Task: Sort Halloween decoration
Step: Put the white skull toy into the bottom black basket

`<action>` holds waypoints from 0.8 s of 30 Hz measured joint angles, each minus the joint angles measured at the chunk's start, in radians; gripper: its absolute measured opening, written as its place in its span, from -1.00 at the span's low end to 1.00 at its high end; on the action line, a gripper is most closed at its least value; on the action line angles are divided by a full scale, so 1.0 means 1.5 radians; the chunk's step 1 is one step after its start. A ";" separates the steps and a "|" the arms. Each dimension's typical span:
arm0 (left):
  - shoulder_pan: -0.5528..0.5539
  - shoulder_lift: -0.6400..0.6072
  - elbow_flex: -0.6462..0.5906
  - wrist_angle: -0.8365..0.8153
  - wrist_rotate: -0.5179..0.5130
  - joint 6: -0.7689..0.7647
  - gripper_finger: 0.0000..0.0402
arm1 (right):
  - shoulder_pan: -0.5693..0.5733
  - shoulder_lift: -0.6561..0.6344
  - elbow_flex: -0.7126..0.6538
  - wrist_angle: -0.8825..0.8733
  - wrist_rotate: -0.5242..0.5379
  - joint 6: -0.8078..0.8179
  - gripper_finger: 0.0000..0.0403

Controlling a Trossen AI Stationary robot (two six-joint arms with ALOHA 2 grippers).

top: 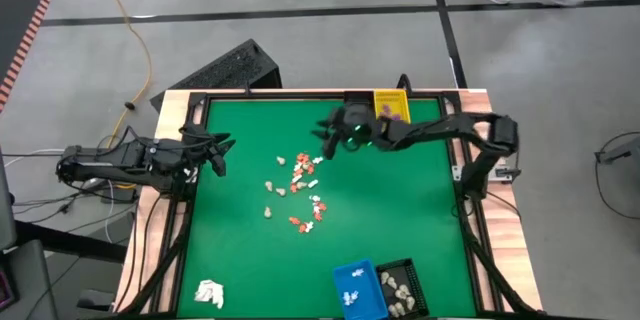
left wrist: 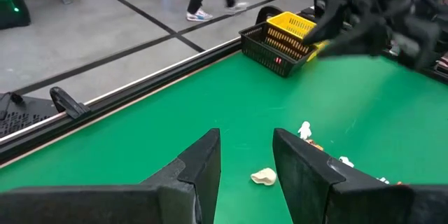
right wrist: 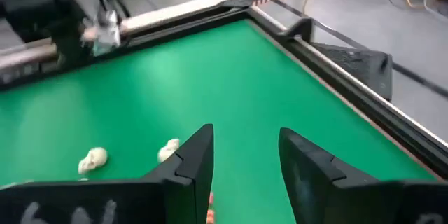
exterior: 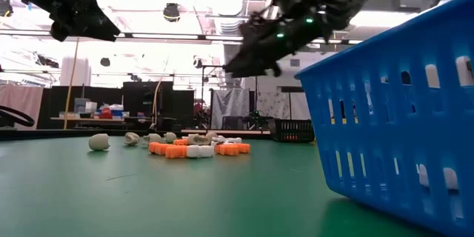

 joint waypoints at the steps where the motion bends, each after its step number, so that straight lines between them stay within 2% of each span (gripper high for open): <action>1: 0.000 0.000 0.000 0.000 0.000 0.000 -0.40 | 0.015 0.024 0.022 0.003 0.012 -0.010 -0.23; 9: 0.000 0.000 0.000 0.000 0.000 -0.001 -0.40 | 0.061 0.199 0.186 -0.004 0.020 -0.038 -0.23; 24: 0.000 0.000 0.000 -0.013 0.008 0.000 -0.40 | 0.096 0.377 0.333 -0.007 0.020 -0.028 -0.23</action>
